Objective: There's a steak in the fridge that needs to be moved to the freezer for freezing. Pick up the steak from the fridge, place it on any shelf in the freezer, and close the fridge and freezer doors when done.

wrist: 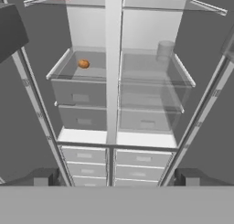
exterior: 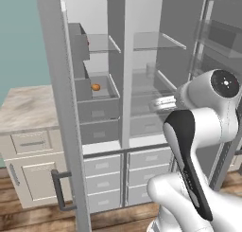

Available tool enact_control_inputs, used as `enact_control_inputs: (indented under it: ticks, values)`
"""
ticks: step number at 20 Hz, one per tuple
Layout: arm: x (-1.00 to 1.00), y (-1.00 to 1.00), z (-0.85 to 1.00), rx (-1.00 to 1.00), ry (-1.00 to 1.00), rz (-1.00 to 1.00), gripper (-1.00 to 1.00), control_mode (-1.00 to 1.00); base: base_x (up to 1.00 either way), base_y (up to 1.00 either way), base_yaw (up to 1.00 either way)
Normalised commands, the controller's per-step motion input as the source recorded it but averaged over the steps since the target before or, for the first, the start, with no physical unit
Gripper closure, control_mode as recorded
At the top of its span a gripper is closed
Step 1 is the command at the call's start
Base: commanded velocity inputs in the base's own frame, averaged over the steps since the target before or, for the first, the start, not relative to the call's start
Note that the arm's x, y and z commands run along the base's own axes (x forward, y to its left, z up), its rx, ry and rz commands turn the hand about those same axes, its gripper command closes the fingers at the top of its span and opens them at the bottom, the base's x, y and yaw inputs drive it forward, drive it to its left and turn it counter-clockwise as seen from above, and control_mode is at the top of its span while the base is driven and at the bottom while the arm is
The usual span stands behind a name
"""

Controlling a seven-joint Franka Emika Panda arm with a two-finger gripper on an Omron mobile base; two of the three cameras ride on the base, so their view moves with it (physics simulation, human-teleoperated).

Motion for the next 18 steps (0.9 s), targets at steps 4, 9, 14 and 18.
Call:
enact_control_inputs:
  ticks: [4, 9, 14, 18]
  values:
    - [0.0, 0.0, 0.0, 0.0, 0.0, 0.0, -1.0, 1.0, -0.2, 0.31, 0.0]
    - [0.0, 0.0, 0.0, 0.0, 0.0, 0.0, -1.0, 1.0, -0.01, 0.23, 0.0]
    - [0.0, 0.0, 0.0, 0.0, 0.0, 0.0, -1.0, 1.0, -0.33, 0.03, 0.0]
    - [0.0, 0.0, 0.0, 0.0, 0.0, 0.0, -1.0, 1.0, -0.04, 0.05, 0.0]
